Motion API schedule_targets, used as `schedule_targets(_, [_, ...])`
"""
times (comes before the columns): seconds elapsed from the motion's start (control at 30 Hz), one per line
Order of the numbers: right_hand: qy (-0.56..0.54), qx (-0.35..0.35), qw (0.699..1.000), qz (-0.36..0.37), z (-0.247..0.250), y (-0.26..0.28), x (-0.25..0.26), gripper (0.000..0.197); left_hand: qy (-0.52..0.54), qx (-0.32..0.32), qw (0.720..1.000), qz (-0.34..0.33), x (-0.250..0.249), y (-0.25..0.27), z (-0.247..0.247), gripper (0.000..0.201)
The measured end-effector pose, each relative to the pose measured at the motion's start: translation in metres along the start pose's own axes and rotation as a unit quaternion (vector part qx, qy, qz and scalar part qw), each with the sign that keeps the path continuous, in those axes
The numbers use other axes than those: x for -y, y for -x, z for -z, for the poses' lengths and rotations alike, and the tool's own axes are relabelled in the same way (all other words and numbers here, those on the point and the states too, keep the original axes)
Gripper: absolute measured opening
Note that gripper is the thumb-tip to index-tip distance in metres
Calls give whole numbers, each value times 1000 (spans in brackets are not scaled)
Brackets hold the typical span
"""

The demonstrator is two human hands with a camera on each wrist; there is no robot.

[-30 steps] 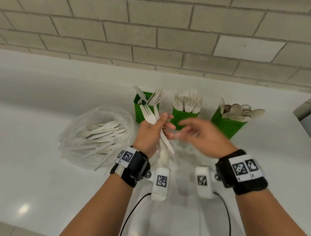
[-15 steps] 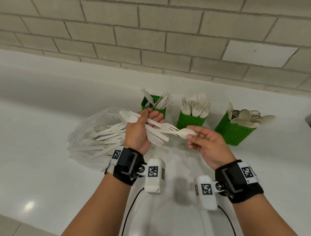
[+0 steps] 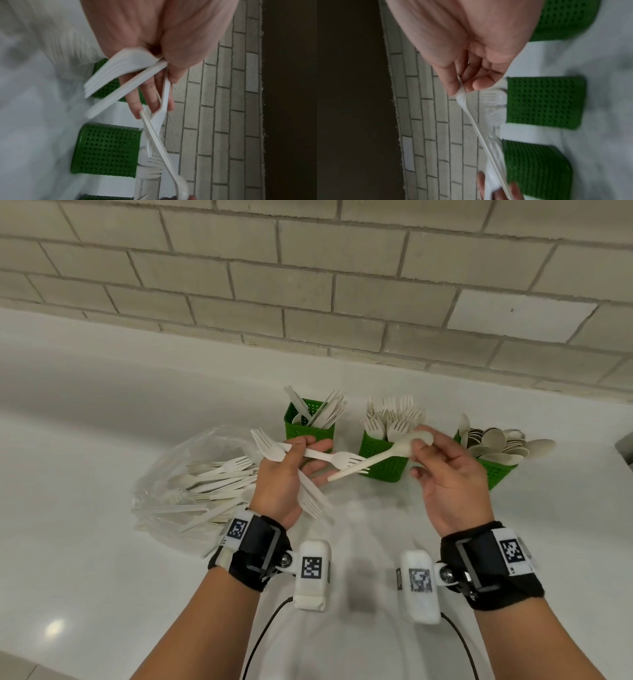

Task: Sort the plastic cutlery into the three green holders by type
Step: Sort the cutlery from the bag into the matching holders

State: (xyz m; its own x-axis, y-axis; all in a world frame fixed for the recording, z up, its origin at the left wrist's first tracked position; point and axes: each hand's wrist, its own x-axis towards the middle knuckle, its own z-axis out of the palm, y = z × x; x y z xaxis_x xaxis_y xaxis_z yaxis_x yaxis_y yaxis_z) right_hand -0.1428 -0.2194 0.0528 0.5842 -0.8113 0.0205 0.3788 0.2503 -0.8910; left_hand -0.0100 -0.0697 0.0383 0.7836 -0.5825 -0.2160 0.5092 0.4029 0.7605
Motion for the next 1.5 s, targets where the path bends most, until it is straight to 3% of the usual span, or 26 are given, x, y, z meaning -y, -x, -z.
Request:
schedule_targets(0.17, [131,-14,983,127,18,-10,33,26,-45,-6,999,-24,11,-1,2,17])
schedule_targets(0.4, [276,-106,909,295,51,-16,101,23,-99,30,995,-19,23,0,-2,17])
schedule_targets(0.5, [305,-130,883,332,60,-18,118,23,-114,43,992,-13,26,1,-6,18])
schedule_targets(0.77, [441,-118,849,265,71,-37,77,22,-159,105,982,10,31,11,-23,18])
schedule_targets(0.8, [481,-114,831,255,76,-39,71,20,-161,114,980,13,30,13,-25,18])
schedule_targets(0.9, [615,-100,728,288,86,-46,54,36,-174,133,975,17,26,17,-26,22])
schedule_targets(1.0, [655,-115,699,263,81,-51,51,30,-188,150,971,15,24,18,-26,26])
schedule_targets(1.1, [730,-129,649,173,72,-51,52,34,-192,157,969,8,23,18,-26,27])
schedule_targets(1.13, [732,-142,644,168,67,-48,51,34,-190,157,969,6,22,18,-27,27])
schedule_targets(1.17, [712,-153,657,194,60,-42,49,33,-185,154,970,4,21,17,-27,28])
schedule_targets(1.23, [624,-98,730,263,40,-24,44,32,-165,142,976,4,19,16,-28,26])
schedule_targets(1.27, [575,-18,782,239,29,-13,39,33,-151,133,980,5,18,15,-29,24])
schedule_targets(1.3, [539,81,823,163,17,-3,33,37,-136,122,983,2,17,13,-29,23])
schedule_targets(1.33, [520,179,833,53,6,7,25,47,-123,110,986,-5,16,12,-30,22])
schedule_targets(1.4, [493,294,810,-120,-4,21,4,57,-100,88,991,-20,14,9,-30,20])
schedule_targets(1.5, [403,270,864,-135,-4,28,-18,25,-70,64,995,-36,11,6,-25,19])
